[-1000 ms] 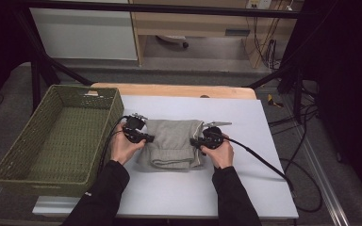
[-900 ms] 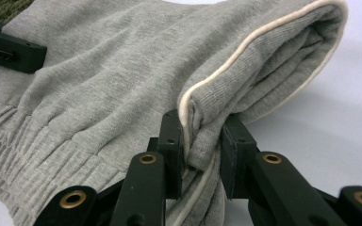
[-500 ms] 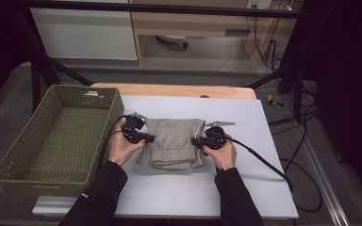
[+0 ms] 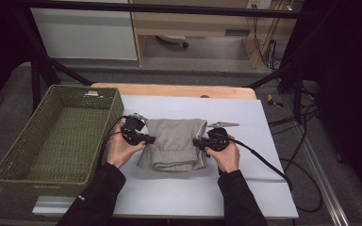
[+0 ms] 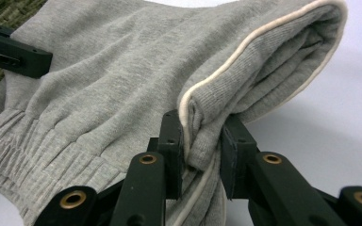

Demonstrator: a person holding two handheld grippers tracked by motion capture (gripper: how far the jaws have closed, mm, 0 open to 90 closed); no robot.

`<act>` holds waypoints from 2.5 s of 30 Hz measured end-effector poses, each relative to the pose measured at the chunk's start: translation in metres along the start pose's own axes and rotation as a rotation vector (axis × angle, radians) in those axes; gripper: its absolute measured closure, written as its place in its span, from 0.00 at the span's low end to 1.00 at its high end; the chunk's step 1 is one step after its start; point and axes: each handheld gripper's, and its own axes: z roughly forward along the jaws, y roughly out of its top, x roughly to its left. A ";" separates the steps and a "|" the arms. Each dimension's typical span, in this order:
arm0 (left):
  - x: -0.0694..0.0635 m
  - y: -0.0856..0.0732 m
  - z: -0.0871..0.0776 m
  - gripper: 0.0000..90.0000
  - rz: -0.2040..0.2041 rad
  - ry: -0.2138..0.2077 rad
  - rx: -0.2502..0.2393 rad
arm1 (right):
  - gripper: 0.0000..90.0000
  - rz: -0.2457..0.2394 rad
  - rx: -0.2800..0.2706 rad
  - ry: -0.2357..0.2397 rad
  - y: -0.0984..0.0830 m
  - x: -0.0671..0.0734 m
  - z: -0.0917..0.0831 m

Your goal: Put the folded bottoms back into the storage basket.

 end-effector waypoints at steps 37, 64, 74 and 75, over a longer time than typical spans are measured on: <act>-0.020 -0.006 -0.040 0.92 0.061 -0.016 -0.012 | 0.82 -0.039 -0.037 0.043 0.000 0.028 -0.032; -0.021 -0.007 -0.064 0.92 0.073 -0.005 -0.027 | 0.82 -0.054 -0.073 0.073 0.008 0.045 -0.042; -0.024 -0.008 -0.079 0.92 0.065 -0.011 -0.038 | 0.82 -0.045 -0.085 0.097 0.009 0.049 -0.044; -0.024 -0.008 -0.079 0.92 0.065 -0.011 -0.038 | 0.82 -0.044 -0.086 0.099 0.009 0.050 -0.044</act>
